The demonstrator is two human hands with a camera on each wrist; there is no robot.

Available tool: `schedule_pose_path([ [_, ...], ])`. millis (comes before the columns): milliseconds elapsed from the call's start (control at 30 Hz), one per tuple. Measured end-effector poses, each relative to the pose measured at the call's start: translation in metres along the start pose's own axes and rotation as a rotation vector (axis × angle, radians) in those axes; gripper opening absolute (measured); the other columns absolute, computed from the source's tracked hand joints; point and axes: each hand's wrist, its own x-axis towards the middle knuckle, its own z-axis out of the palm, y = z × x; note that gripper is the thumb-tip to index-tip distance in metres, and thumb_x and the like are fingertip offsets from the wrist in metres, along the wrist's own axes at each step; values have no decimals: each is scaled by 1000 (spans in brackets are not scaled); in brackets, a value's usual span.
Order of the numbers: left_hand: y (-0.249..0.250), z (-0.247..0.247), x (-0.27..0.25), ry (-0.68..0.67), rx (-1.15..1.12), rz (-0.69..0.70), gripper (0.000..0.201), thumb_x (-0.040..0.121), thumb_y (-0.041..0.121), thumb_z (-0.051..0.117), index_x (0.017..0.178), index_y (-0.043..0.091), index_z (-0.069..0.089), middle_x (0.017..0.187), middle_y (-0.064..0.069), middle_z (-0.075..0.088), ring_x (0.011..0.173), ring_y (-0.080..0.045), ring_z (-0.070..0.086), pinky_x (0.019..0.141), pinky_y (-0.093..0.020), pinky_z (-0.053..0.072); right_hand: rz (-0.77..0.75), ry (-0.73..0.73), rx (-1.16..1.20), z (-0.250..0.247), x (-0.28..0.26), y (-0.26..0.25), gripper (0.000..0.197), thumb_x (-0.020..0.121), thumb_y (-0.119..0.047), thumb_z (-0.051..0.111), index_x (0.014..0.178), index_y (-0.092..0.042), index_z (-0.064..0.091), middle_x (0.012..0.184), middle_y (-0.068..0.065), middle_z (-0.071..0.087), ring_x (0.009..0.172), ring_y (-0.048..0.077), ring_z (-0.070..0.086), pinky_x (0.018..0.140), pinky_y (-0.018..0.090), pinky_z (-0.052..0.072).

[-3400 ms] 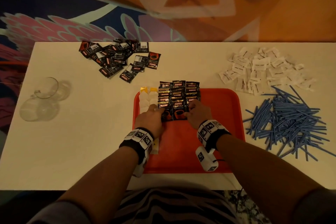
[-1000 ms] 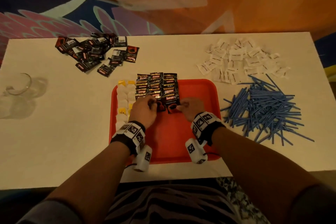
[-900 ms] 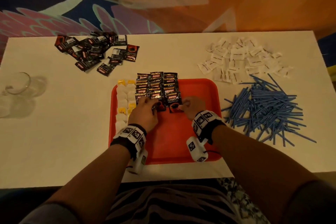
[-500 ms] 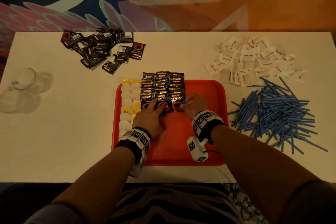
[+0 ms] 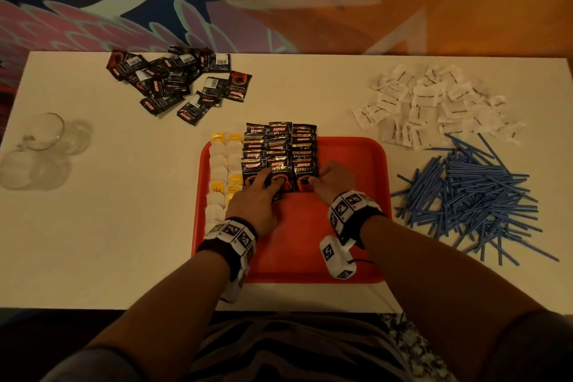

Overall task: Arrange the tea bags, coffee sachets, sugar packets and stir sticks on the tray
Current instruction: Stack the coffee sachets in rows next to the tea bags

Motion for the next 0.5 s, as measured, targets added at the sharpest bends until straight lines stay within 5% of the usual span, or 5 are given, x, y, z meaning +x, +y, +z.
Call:
schedule_pose_path([
  [200, -5, 0, -6, 142, -204, 24, 62, 90, 18, 59, 149, 23, 40, 153, -4, 28, 118, -27, 55, 86, -32, 53, 49, 26, 68, -8, -5, 1, 30, 86, -33, 71, 106, -17, 55, 99, 2, 61, 71, 7, 51, 52, 21, 37],
  [367, -5, -17, -6, 336, -645, -222, 19, 100, 22, 49, 114, 10, 53, 110, -8, 56, 95, -23, 57, 76, -27, 40, -20, 36, 51, -16, -18, -9, 25, 87, -33, 69, 104, -18, 57, 99, 0, 61, 73, 5, 52, 51, 18, 34],
  [433, -6, -26, -6, 347, -880, -314, 15, 102, 22, 47, 109, 12, 55, 96, -10, 67, 77, -20, 64, 63, -27, 46, -101, -5, 50, -16, -26, -17, 18, 87, -34, 68, 95, -22, 57, 98, -3, 63, 82, 8, 57, 57, 18, 38],
  [500, -7, -33, -8, 348, -1144, -363, 14, 101, 21, 52, 108, 13, 62, 95, -9, 73, 76, -20, 70, 70, -32, 58, -168, -144, 106, -15, -35, -28, 18, 86, -39, 68, 89, -24, 60, 99, -4, 65, 90, 11, 61, 69, 24, 48],
])
